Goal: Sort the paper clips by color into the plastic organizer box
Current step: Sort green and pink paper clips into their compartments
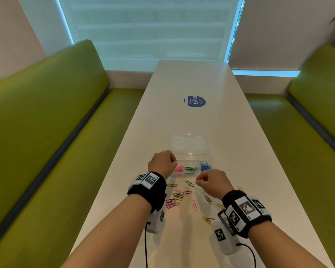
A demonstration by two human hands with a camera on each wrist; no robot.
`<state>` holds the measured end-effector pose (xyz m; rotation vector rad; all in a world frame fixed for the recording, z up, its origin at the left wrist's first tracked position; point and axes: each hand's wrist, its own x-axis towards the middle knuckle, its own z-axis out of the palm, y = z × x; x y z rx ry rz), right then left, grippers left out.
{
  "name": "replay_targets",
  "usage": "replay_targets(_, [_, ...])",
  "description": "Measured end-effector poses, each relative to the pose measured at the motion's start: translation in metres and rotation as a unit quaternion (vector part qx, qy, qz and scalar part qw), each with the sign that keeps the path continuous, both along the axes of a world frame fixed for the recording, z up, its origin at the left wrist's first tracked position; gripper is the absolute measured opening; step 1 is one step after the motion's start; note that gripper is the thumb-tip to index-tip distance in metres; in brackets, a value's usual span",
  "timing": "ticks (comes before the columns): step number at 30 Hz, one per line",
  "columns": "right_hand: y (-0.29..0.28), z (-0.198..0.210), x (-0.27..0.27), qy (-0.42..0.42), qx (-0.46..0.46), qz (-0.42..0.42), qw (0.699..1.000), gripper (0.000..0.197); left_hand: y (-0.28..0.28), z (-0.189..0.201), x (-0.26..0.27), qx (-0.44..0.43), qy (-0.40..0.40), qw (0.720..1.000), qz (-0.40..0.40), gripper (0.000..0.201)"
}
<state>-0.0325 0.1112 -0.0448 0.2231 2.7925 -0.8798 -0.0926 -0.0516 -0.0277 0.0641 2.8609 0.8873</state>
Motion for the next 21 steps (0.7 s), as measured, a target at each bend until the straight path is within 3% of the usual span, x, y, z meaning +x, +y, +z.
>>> replay_targets(5, [-0.006, -0.004, -0.002, -0.004, 0.004, 0.008, 1.000, 0.020, 0.000, 0.000, -0.002, 0.005, -0.002, 1.000, 0.009, 0.026])
replay_targets(12, [-0.026, -0.007, -0.001, -0.034, 0.010, 0.035, 0.999, 0.024, -0.012, 0.005, 0.010, 0.024, 0.014, 0.999, 0.028, 0.021])
replay_targets(21, [-0.047, -0.011, 0.000, -0.077, 0.043, 0.032, 0.996, 0.016, -0.025, 0.000, 0.027, 0.021, 0.004, 0.999, 0.033, 0.022])
